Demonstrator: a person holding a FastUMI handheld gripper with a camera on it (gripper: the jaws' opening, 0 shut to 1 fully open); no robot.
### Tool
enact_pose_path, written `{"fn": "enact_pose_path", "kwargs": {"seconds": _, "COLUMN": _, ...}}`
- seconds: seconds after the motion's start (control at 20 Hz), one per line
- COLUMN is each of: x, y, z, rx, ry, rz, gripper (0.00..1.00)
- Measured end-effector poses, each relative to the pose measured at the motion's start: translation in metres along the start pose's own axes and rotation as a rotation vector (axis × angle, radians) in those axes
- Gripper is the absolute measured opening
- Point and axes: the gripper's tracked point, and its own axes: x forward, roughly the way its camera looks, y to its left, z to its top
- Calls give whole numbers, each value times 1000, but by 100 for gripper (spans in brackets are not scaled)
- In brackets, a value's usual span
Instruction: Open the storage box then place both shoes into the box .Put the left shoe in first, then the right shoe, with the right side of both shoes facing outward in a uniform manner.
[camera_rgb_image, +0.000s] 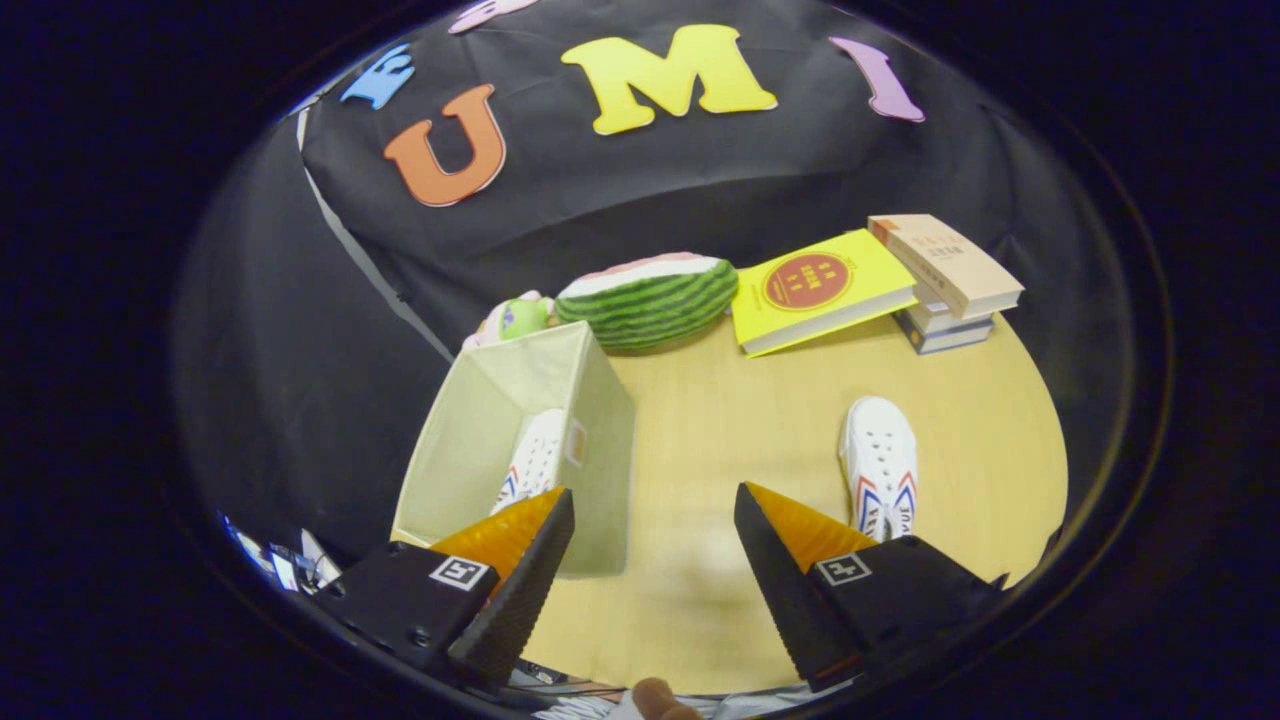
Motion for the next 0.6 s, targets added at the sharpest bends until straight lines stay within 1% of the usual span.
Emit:
{"fn": "enact_pose_path", "kwargs": {"seconds": 0.1, "x": 6, "y": -39, "z": -7, "rx": 32, "ry": 29, "rz": -35, "gripper": 100}}
{"fn": "enact_pose_path", "kwargs": {"seconds": 0.25, "x": 17, "y": -101, "z": -20, "rx": 54, "ry": 80, "rz": -123, "gripper": 100}}
{"fn": "enact_pose_path", "kwargs": {"seconds": 0.35, "x": 22, "y": -133, "z": -27, "rx": 69, "ry": 98, "rz": -167, "gripper": 100}}
{"fn": "enact_pose_path", "kwargs": {"seconds": 0.6, "x": 36, "y": -191, "z": -43, "rx": 95, "ry": 139, "rz": -209, "gripper": 100}}
